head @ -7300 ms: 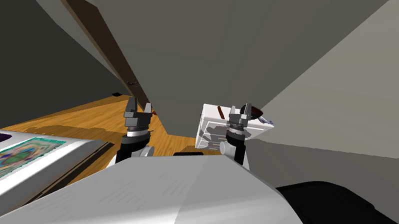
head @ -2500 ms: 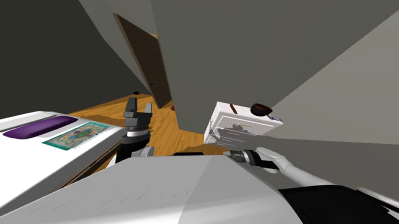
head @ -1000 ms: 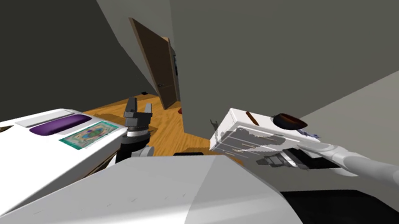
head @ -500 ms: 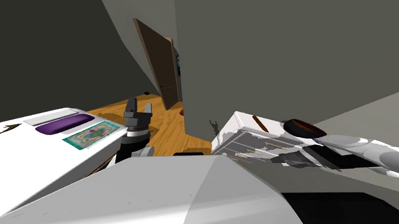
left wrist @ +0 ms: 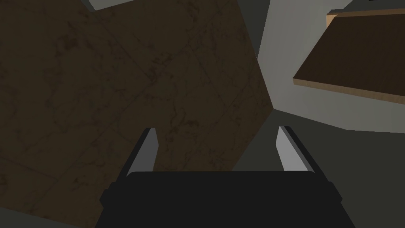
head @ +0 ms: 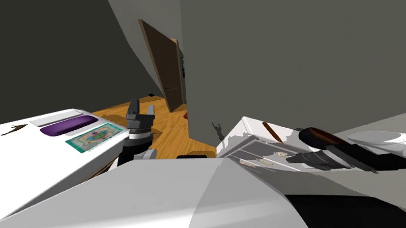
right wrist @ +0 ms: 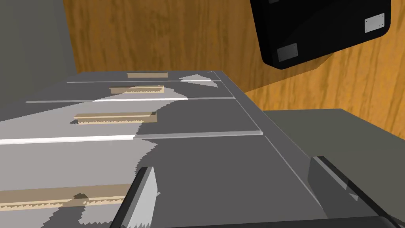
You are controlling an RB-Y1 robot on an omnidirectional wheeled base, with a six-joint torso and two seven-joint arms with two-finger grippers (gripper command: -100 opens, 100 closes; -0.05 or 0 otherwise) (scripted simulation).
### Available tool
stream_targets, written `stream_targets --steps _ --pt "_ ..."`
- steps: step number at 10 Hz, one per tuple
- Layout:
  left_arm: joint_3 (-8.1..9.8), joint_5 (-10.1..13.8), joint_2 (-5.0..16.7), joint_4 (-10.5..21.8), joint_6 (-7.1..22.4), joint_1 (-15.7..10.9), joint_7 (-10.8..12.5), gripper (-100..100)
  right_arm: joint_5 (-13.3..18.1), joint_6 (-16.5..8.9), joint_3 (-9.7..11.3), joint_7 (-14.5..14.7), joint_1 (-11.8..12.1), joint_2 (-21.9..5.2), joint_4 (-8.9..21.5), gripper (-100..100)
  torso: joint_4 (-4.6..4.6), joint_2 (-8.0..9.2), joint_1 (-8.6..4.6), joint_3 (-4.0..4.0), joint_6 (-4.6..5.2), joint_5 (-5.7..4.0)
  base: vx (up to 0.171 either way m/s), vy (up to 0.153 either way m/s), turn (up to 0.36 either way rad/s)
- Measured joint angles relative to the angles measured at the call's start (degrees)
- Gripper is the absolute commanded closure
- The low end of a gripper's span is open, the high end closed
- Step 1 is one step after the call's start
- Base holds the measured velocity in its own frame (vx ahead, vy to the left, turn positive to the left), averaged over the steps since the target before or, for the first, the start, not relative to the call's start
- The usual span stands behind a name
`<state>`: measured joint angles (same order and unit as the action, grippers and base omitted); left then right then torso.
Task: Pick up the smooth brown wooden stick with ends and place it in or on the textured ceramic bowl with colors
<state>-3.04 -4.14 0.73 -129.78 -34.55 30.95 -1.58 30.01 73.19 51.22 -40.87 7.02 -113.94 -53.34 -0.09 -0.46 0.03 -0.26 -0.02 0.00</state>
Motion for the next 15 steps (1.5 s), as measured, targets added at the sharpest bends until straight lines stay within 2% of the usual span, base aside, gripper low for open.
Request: stream_targets --steps 2,6,7,8,10,11,15 --pt "0.00 0.0 0.0 0.0 0.0 0.0 0.0 0 -2.7 -1.0 2.9 -1.9 -1.0 -3.5 0.9 -100 -0.15 -0.59 -0.15 -0.35 -0.03 -0.06 0.244 -0.046 0.113" --pt "0.01 0.0 0.0 0.0 0.0 0.0 0.0 0 -2.2 -0.3 2.6 -5.5 -3.0 -4.0 2.8 -100 -0.08 -0.25 -0.38 -0.17 0.00 -0.14 0.147 -0.072 0.103" --pt "0.01 0.0 0.0 0.0 0.0 0.0 0.0 0 -2.2 -0.3 2.6 -5.6 -3.0 -4.0 2.8 0 -0.01 0.06 -0.22 0.00 0.04 -0.13 0.015 -0.010 0.002" --pt "0.00 0.0 0.0 0.0 0.0 0.0 0.0 0 -2.2 -0.3 2.6 -5.6 -3.0 -4.0 2.8 -100 0.06 0.31 -0.05 0.16 0.05 -0.07 0.010 0.010 0.006" --pt "0.00 0.0 0.0 0.0 0.0 0.0 0.0 0 -1.4 -1.4 1.9 -5.1 -2.3 -1.6 4.1 -100 0.11 0.47 0.09 0.26 0.07 -0.05 0.007 0.015 -0.002" --pt "0.00 0.0 0.0 0.0 0.0 0.0 0.0 0 -1.4 -1.5 1.8 -5.1 -2.3 -1.4 4.2 100 0.12 0.50 0.10 0.28 0.07 -0.02 0.000 0.000 0.000" --pt "0.00 0.0 0.0 0.0 0.0 0.0 0.0 0 -1.4 -1.5 1.8 -5.1 -2.3 -1.4 4.2 100 0.12 0.53 0.02 0.30 0.06 -0.06 0.000 0.000 0.000"
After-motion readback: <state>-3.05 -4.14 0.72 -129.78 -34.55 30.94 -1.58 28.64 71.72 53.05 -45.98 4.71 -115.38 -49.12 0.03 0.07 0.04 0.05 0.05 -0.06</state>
